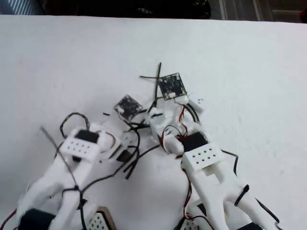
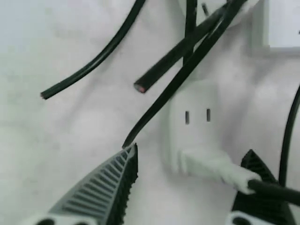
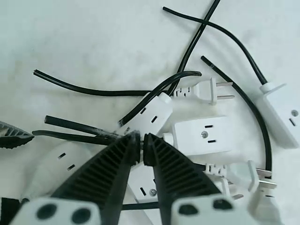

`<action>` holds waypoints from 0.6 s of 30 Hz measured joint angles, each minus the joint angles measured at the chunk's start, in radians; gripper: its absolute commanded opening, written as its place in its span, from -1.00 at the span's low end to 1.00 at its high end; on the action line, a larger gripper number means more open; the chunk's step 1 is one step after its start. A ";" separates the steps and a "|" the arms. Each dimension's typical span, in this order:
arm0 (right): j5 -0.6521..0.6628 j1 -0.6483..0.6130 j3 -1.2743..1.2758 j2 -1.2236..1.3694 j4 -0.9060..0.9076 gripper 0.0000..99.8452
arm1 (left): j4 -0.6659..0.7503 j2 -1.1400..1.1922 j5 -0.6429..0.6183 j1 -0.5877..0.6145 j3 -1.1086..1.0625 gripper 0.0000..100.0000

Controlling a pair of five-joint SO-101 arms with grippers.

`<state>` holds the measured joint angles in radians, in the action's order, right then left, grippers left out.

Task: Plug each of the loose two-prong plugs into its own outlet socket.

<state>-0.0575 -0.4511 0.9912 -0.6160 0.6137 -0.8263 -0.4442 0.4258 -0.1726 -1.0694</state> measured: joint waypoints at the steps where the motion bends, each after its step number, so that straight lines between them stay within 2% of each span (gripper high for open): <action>1: 0.000 0.000 0.000 0.000 0.000 -0.96 | -0.006 0.035 0.000 0.000 0.021 -0.50; 6: 0.000 0.000 0.000 0.000 0.000 -0.96 | -0.011 0.129 0.000 -0.002 0.084 -0.58; 14: 0.000 0.044 0.000 -0.009 -0.034 -0.96 | -0.011 0.133 0.000 -0.002 0.087 -0.83; 18: 0.000 0.075 0.000 -0.009 -0.049 -0.96 | -0.074 0.133 0.000 -0.002 0.115 -0.89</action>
<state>-0.0575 -0.3759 0.9912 -0.6252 0.5646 -0.8999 -0.3107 0.4258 -0.1741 -0.9544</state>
